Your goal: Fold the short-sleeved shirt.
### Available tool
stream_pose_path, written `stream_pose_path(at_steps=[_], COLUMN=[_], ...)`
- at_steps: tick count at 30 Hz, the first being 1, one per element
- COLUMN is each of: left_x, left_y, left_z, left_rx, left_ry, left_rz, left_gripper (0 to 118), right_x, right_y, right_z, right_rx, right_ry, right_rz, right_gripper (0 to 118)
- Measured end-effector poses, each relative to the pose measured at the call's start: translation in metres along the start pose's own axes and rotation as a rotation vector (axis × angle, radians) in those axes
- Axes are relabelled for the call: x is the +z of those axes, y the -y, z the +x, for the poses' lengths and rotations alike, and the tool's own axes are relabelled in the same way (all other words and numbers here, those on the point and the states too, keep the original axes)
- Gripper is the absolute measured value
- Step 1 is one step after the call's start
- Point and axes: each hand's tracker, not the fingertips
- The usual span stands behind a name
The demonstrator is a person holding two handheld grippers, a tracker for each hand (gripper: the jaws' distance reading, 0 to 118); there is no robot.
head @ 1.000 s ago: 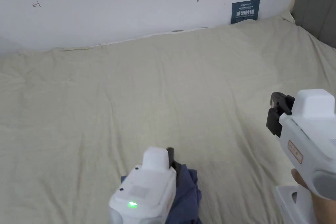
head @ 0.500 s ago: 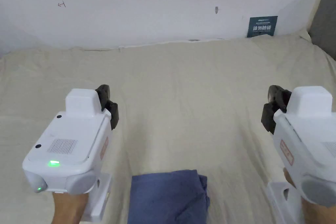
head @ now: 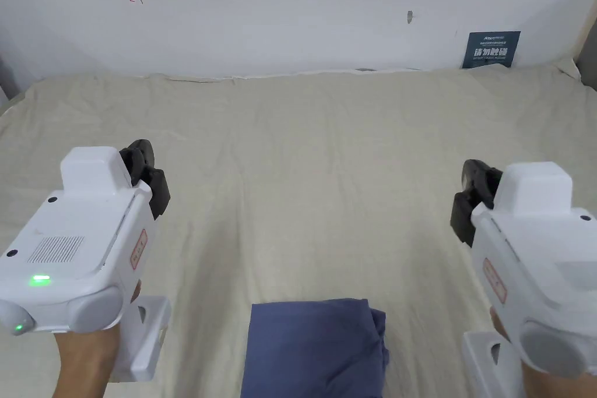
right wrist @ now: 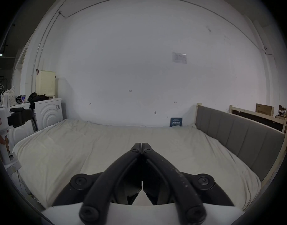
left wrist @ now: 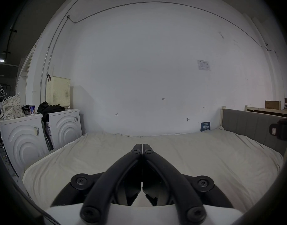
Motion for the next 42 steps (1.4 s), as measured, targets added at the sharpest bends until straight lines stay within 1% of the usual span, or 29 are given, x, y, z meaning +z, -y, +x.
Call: stream_pose_path(at_steps=[2,4,6,9,10,13,16,17,18,19,20,21,22,23,24,26,28,29,32,34,35,36,37,38,39,41,42], left_x=[0.002,0.004,0.005,0.006,0.007,0.007,0.005,0.003,0.002,0.001,-0.001,-0.001,-0.002,-0.005,-0.009,-0.02,-0.029,-0.033,-0.043,-0.052,-0.049,-0.049,-0.049,-0.048,-0.046,-0.04,-0.04], left_y=[0.001,0.003,0.007,0.016,0.019,0.032,0.046,0.051,0.057,0.063,0.069,0.076,0.083,0.092,0.1,0.12,0.143,0.154,0.184,0.202,0.204,0.211,0.216,0.218,0.224,0.222,0.222], left_z=[-0.002,-0.002,-0.004,-0.005,-0.005,-0.006,-0.005,-0.005,-0.004,-0.003,-0.002,0.0,0.002,0.003,0.005,0.01,0.015,0.018,0.024,0.028,0.033,0.035,0.037,0.039,0.041,0.049,0.053], left_rx=[-0.003,-0.006,-0.003,0.0,-0.001,-0.002,0.022,0.034,0.051,0.073,0.095,0.119,0.147,0.188,0.223,0.3,0.356,0.376,0.372,0.325,0.31,0.31,0.306,0.31,0.329,0.323,0.307], left_ry=[0.004,0.004,0.011,0.019,0.025,0.037,0.064,0.081,0.092,0.106,0.123,0.14,0.153,0.179,0.212,0.248,0.278,0.29,0.332,0.354,0.361,0.363,0.377,0.384,0.403,0.396,0.395], left_rz=[-0.004,-0.009,-0.023,-0.053,-0.067,-0.106,-0.181,-0.212,-0.242,-0.274,-0.31,-0.346,-0.377,-0.429,-0.49,-0.632,-0.783,-0.824,-0.905,-0.992,-1.023,-1.043,-1.073,-1.084,-1.081,-1.044,-1.042], left_gripper=[0,0,0,0,0,0,0,0,0,0,1,1,6,13,24,73,114,118,118,118,113,103,79,64,59,43,30], right_x=[-0.003,-0.009,-0.016,-0.027,-0.03,-0.041,-0.061,-0.067,-0.072,-0.066,-0.062,-0.062,-0.065,-0.067,-0.066,-0.064,-0.065,-0.066,-0.066,-0.067,-0.067,-0.067,-0.067,-0.067,-0.067,-0.068,-0.068], right_y=[0.015,0.037,0.065,0.112,0.126,0.166,0.209,0.227,0.243,0.243,0.239,0.235,0.234,0.234,0.233,0.229,0.23,0.23,0.23,0.23,0.23,0.23,0.231,0.231,0.231,0.232,0.232], right_z=[-0.012,-0.027,-0.041,-0.065,-0.071,-0.087,-0.101,-0.103,-0.102,-0.098,-0.096,-0.095,-0.092,-0.091,-0.089,-0.087,-0.086,-0.086,-0.084,-0.082,-0.082,-0.081,-0.081,-0.08,-0.08,-0.078,-0.077], right_rx=[-0.002,-0.005,-0.002,0.024,0.019,0.022,0.067,0.054,0.013,-0.02,-0.049,-0.051,-0.057,-0.058,-0.063,-0.093,-0.107,-0.11,-0.119,-0.128,-0.132,-0.134,-0.136,-0.14,-0.144,-0.157,-0.162], right_ry=[-0.032,-0.071,-0.107,-0.165,-0.182,-0.214,-0.211,-0.209,-0.218,-0.196,-0.202,-0.196,-0.205,-0.212,-0.219,-0.221,-0.221,-0.221,-0.226,-0.231,-0.232,-0.233,-0.235,-0.237,-0.239,-0.24,-0.241], right_rz=[-0.037,-0.11,-0.198,-0.334,-0.39,-0.508,-0.656,-0.722,-0.762,-0.646,-0.606,-0.657,-0.666,-0.671,-0.676,-0.679,-0.681,-0.682,-0.686,-0.69,-0.691,-0.692,-0.692,-0.692,-0.692,-0.693,-0.693], right_gripper=[1,1,1,1,1,1,1,1,1,1,1,1,1,1,1,1,1,1,1,1,1,1,1,1,1,1,1])
